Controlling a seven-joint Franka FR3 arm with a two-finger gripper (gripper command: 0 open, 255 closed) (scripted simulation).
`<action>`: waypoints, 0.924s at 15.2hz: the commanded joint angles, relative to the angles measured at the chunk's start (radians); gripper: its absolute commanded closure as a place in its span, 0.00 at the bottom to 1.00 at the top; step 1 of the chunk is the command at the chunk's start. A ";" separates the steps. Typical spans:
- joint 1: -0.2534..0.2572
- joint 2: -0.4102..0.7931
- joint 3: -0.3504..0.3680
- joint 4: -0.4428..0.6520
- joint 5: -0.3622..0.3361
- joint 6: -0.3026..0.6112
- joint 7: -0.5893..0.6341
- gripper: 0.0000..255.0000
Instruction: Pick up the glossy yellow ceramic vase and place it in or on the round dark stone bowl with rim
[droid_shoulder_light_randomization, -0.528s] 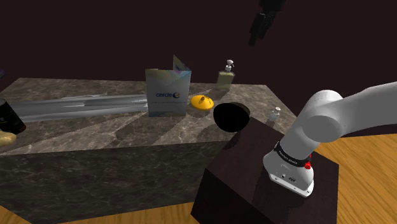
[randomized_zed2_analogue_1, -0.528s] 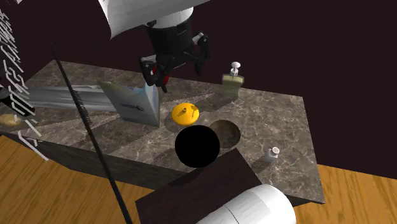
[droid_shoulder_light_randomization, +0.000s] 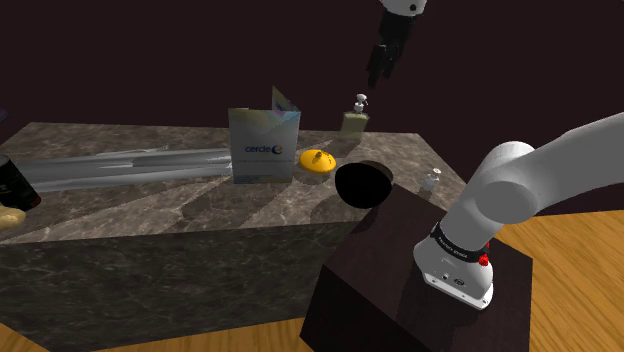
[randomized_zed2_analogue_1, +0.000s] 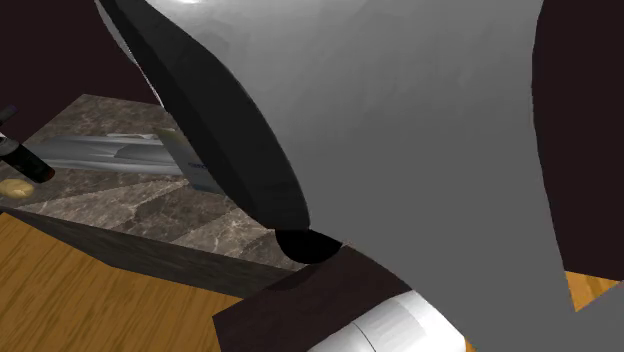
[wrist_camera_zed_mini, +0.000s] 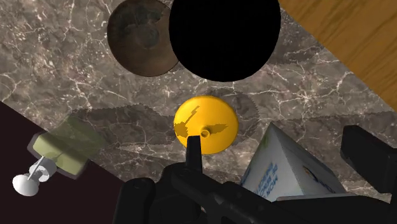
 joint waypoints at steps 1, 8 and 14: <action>-0.003 0.055 -0.015 -0.011 -0.001 0.055 -0.008 0.00; -0.009 0.289 -0.057 0.008 0.009 0.225 -0.033 0.00; -0.013 0.511 -0.085 0.071 0.038 0.345 -0.065 0.00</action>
